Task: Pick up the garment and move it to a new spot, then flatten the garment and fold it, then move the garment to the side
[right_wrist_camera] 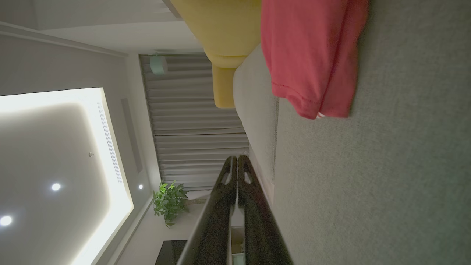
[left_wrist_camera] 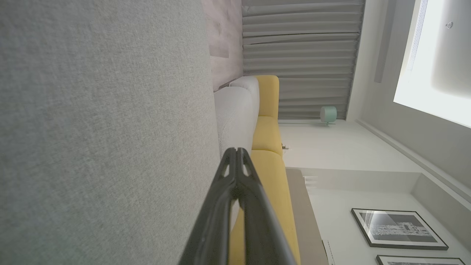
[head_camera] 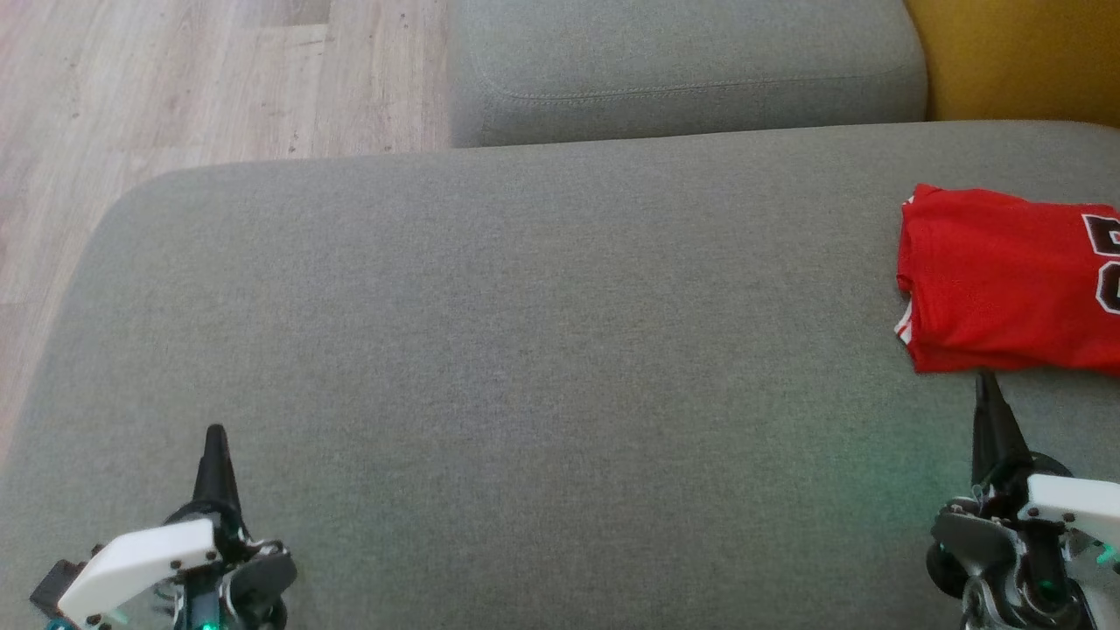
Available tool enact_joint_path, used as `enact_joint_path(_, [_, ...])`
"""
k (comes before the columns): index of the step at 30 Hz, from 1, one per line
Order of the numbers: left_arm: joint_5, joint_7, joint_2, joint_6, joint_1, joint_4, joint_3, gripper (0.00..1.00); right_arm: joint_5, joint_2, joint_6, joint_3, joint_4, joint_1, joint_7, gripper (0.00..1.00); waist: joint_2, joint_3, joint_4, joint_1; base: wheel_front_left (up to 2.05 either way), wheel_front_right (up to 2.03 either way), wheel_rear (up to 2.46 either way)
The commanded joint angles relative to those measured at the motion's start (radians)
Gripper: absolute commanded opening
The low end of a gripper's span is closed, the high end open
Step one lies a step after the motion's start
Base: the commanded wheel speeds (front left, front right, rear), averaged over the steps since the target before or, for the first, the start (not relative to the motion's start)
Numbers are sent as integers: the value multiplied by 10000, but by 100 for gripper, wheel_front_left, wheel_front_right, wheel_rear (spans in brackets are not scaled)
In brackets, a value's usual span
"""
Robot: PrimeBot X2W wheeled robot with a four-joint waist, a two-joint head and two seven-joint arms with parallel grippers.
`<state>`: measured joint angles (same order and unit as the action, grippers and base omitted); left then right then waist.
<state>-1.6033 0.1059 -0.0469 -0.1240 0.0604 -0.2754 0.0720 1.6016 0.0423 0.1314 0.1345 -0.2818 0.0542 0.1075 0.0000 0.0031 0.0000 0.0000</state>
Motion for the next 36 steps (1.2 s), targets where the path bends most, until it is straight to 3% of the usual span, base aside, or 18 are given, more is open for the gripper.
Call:
enact_joint_path(1, [-53, 73, -33, -67, 478, 301, 418, 0, 69, 79, -7, -206, 370, 537, 58, 0, 0, 0, 0, 0, 0, 0, 0])
enact_joint_path(36, [-54, 72, -33, -67, 477, 302, 417, 0, 70, 79, -7, -207, 370, 537, 57, 0, 0, 0, 0, 0, 0, 0, 0])
